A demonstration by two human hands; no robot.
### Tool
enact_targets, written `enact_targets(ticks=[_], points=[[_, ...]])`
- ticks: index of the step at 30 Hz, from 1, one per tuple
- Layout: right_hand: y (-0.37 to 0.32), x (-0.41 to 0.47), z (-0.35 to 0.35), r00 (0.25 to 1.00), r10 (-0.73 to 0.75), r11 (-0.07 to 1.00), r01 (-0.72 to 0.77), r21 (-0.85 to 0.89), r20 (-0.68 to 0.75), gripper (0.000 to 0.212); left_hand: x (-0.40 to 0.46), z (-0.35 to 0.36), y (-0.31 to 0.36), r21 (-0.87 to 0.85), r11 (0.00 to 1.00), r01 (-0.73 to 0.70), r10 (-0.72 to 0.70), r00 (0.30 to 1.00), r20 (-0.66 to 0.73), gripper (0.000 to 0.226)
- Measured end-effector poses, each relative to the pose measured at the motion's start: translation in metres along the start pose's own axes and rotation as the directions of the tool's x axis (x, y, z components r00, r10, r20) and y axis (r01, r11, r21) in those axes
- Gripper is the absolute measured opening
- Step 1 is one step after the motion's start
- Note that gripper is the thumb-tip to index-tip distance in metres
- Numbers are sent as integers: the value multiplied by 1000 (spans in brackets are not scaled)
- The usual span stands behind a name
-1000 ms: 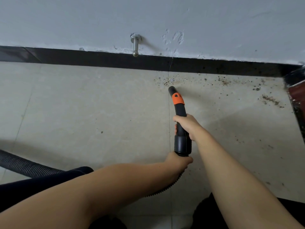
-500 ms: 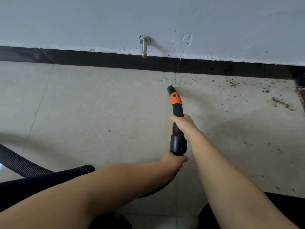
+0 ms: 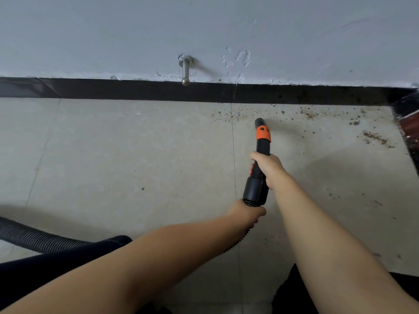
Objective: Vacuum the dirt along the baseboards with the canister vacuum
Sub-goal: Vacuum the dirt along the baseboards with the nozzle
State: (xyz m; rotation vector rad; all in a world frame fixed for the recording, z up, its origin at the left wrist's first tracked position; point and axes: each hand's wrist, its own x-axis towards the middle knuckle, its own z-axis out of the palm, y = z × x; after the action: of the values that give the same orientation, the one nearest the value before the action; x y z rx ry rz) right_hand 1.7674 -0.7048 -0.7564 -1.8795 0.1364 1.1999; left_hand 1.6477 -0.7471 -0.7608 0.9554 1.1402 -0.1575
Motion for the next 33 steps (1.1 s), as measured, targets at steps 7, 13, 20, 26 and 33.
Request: enact_targets(ticks=[7, 13, 20, 26, 33], points=[[10, -12, 51, 984, -3, 984, 34, -173, 178, 10, -8, -29, -21, -74, 997, 14, -23, 992, -122, 17], [9, -16, 82, 971, -18, 980, 65, -189, 239, 9, -12, -56, -21, -96, 995, -1, -17, 982, -190, 15], [-3, -9, 69, 993, -40, 995, 50, -91, 108, 10, -3, -58, -3, 5, 1000, 23, -23, 994, -111, 24], [-9, 1, 21, 999, -11, 1000, 12, 28, -35, 15, 7, -28, 12, 106, 994, 19, -19, 1000, 2, 37], [-19, 12, 13, 1000, -24, 999, 24, -33, -2, 12, 11, -8, 15, -36, 999, -14, 13, 1000, -22, 15]])
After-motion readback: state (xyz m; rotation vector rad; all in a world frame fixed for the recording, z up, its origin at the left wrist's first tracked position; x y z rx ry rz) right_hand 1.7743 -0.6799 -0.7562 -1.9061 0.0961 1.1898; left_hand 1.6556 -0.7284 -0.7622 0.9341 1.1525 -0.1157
